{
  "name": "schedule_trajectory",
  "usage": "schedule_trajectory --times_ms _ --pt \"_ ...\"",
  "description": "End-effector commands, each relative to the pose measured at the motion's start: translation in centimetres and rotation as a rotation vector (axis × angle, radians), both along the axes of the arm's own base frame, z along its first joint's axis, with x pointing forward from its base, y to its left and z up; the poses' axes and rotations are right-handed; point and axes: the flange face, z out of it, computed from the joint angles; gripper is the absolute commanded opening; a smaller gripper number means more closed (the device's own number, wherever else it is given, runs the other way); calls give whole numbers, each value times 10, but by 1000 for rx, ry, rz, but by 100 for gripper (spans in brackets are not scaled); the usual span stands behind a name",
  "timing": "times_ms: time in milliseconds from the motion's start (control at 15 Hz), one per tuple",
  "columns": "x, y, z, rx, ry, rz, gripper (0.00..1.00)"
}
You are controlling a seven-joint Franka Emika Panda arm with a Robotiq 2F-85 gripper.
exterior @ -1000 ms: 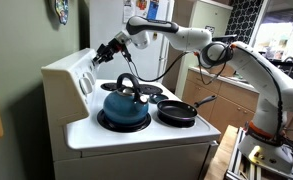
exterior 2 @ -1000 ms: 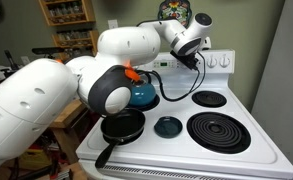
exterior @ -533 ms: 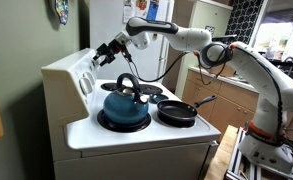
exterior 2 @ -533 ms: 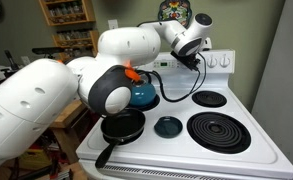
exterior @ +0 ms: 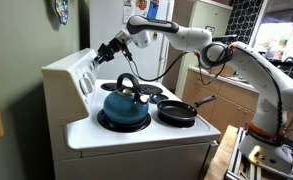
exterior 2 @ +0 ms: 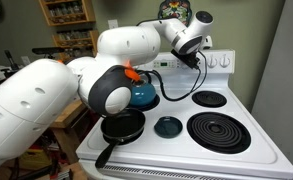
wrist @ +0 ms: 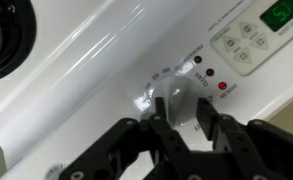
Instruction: Turn the third knob from the right in an anti-clockwise direction
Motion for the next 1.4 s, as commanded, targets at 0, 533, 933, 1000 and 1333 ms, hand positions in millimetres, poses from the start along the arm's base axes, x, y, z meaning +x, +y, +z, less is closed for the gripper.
schedule_trajectory --times_ms 0,533,933,1000,1333 --pt "0 -2 -4 -23 42 -10 23" --pt "-3 1 -5 -73 31 28 4" --pt "-10 12 -4 -208 -27 106 4" --pt "-12 14 -1 -240 -46 125 4" --pt "-18 28 3 -369 -137 205 4"
